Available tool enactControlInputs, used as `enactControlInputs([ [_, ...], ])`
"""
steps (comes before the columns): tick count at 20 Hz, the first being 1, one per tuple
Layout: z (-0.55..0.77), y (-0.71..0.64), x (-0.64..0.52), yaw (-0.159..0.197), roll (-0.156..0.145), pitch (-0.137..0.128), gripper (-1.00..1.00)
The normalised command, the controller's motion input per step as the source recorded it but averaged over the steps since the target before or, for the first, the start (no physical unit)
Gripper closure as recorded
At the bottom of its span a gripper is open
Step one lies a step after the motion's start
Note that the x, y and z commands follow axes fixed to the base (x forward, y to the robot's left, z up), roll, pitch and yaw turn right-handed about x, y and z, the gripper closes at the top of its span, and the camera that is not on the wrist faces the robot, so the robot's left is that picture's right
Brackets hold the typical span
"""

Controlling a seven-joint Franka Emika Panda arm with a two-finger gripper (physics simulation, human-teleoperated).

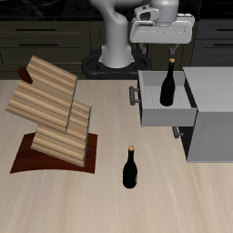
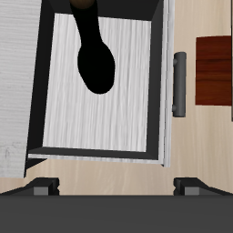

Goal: Place the wine bottle from the drawer onto the top layer of the wine rack

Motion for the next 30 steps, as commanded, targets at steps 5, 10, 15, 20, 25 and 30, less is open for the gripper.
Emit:
enactControlInputs([
  [5, 0.01, 0.21, 0.03, 0.004, 0.022, -0.021, -1.00],
  [10, 0.04, -0.01, 0.08, -0.002, -0.012, -0.016, -1.00],
  [15, -0.03, 0.07, 0.03, 0.059, 0.004, -0.120, -1.00],
  [20, -0.09, 0.01, 0.03, 0.000, 0.001, -0.087, -1.00],
  [25, 0.02, 0.01, 0.02, 0.001, 0.003, -0.085, -1.00],
  [30, 0.03, 0.01, -0.01, 0.032, 0.001, -0.213, -1.00],
])
